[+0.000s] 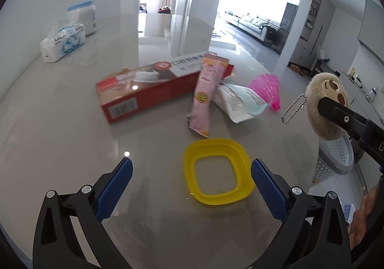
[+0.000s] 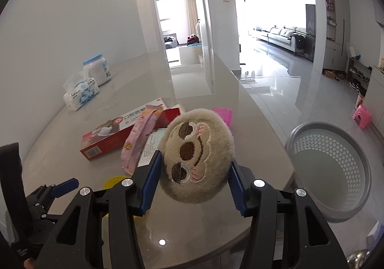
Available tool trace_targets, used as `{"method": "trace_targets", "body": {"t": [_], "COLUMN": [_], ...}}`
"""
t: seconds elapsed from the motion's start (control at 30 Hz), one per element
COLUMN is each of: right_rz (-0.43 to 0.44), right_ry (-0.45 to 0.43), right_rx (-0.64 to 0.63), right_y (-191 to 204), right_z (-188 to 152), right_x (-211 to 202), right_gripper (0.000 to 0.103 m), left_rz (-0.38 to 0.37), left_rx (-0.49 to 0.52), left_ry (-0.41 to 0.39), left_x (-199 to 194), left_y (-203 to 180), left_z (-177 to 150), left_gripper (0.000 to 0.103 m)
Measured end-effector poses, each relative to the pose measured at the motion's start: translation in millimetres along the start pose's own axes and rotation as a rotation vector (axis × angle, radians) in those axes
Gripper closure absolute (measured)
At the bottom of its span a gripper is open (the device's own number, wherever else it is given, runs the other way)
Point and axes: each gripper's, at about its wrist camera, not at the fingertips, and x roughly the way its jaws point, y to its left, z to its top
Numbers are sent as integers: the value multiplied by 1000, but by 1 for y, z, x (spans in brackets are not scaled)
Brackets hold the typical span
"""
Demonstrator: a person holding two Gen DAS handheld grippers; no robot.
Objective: Collect trash
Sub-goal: 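Grasp the yellow lid frame with the left gripper while the right gripper holds the sloth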
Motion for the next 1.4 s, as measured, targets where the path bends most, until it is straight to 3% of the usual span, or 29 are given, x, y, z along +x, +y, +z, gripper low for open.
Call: {"method": "trace_targets", "body": {"t": [0.13,0.33,0.53,0.6,0.73,1.13,1.4], "right_rz": [-1,0,6,8,8,9,-16], "right_ry": [6,12,-5,-6,-4,-1,-15], "right_rx": [33,66,89,96,108,143,176], "right_y": [-15,-31,-40,-42,-47,-60,-82], "right_z": [-8,-18,-21,-23,-24,-28,-29], "right_x": [-5,-10,-17,-18,-19,-17,-22], "right_gripper": [52,52,52,52,52,52,52], "left_rz": [-38,-9,32,54,84,71,15], "left_rx": [1,2,23,31,75,115,187], "left_ry": [28,84,86,81,72,-5,-70], "left_x": [10,28,35,37,35,11,0], "left_y": [-11,-22,-27,-29,-36,-49,-87], "left_z": [-2,-6,-6,-7,-8,2,20], "left_gripper": [6,6,7,10,32,34,34]}}
